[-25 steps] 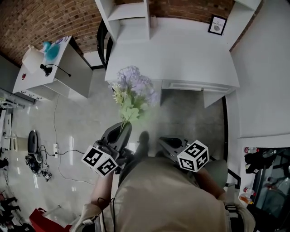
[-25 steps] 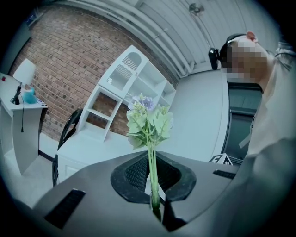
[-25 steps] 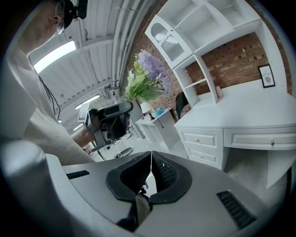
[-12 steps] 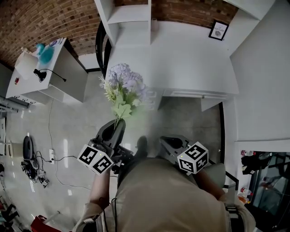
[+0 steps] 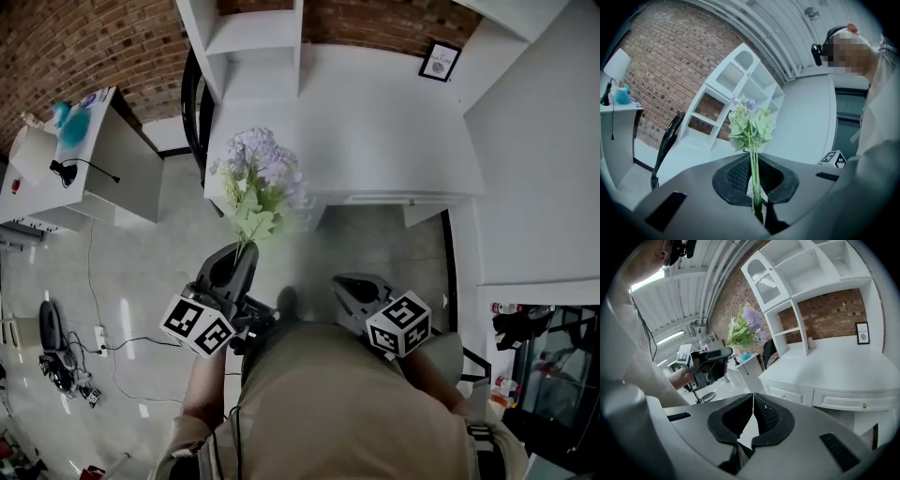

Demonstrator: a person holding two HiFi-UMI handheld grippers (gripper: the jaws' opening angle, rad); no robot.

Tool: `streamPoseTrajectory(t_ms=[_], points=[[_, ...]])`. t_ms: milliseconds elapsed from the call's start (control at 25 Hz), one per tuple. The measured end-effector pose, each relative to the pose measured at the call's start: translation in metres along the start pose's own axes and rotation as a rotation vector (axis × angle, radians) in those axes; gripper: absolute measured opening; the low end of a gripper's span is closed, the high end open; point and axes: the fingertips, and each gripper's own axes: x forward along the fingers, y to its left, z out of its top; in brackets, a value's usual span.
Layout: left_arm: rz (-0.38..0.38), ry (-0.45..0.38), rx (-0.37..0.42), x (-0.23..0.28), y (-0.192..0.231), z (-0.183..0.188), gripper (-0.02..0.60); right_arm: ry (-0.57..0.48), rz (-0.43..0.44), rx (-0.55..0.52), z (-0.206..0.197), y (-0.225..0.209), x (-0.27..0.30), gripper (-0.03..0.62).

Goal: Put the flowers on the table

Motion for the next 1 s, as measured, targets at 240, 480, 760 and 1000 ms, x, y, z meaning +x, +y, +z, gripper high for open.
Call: streamPoseTrajectory(t_ms=[240, 480, 760, 1000], points=[[-0.065, -0.002, -0.011, 0.021, 0.023, 0.015, 0.012, -0.010, -0.066, 0.008, 0.018, -0.012, 0.016, 0.021], [-0.038, 0.014, -0.021, 0.031, 0.040, 0.015, 0.012, -0.017, -0.083, -0.014, 0.026, -0.018, 0.022, 0.021], [-0.002, 0.022, -0.057, 0.025, 0.075, 0.016, 0.012, 0.010, -0.089, -0.024, 0.033, -0.011, 0.045, 0.021], [0.025, 0.013, -0.090, 0.022, 0.086, 0.012, 0.012, 0.032, -0.096, -0.023, 0.026, -0.013, 0.045, 0.021]])
